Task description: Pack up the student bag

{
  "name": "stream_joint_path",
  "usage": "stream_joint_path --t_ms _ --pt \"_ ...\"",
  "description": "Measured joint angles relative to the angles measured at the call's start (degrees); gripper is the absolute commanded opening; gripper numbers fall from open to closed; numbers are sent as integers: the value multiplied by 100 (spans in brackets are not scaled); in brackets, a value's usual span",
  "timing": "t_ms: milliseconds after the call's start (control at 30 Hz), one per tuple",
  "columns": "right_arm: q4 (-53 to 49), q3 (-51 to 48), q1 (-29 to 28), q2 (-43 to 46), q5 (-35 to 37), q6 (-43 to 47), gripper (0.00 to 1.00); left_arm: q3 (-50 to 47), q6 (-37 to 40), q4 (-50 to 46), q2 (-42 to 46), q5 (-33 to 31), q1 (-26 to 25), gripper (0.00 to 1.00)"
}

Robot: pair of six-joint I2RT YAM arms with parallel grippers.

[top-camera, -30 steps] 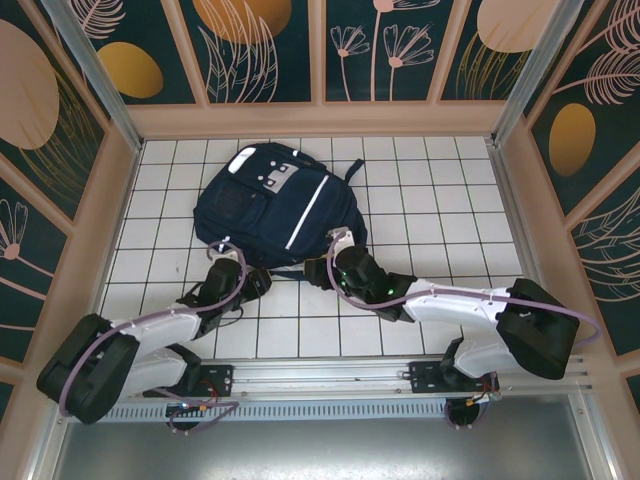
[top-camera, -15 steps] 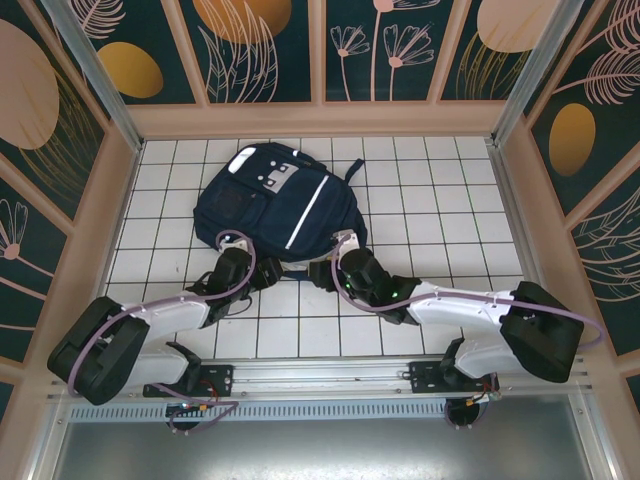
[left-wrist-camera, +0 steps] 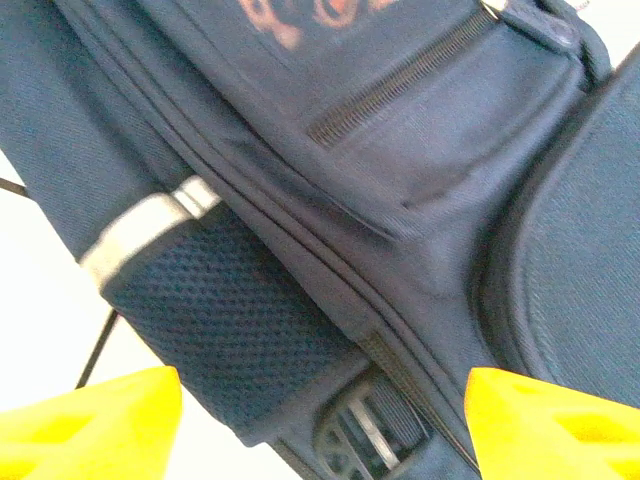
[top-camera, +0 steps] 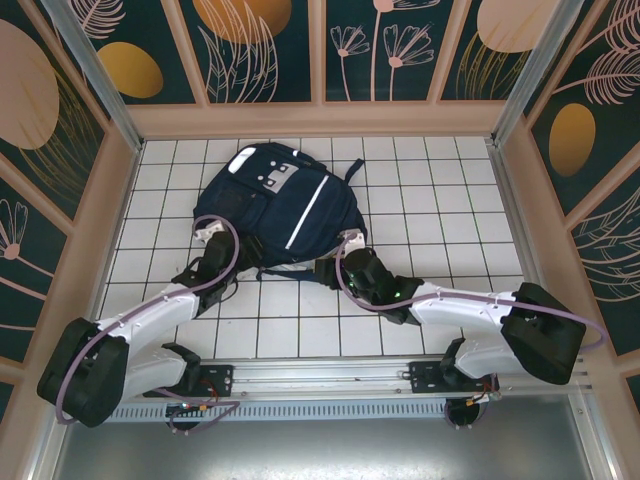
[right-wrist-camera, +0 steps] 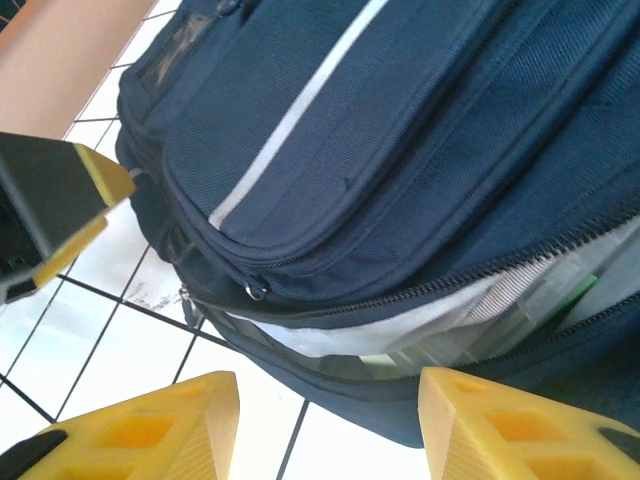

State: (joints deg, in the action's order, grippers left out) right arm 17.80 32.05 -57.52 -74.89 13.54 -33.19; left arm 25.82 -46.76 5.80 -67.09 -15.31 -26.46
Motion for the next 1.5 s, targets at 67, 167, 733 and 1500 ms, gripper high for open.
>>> stream_joint_path --t_ms 67,167,733,1500 --pt "-2 -11 7 -109 13 -122 51 -9 4 68 -70 -42 87 73" --pt "4 -11 17 -393 15 -289 52 -146 17 446 -225 -26 144 68" --pt "107 466 1147 -1473 -24 -420 50 -498 -496 2100 -1390 931 153 7" --pt "-1637 1893 -822 -2070 1421 -813 47 -494 -931 2133 -844 914 -459 38"
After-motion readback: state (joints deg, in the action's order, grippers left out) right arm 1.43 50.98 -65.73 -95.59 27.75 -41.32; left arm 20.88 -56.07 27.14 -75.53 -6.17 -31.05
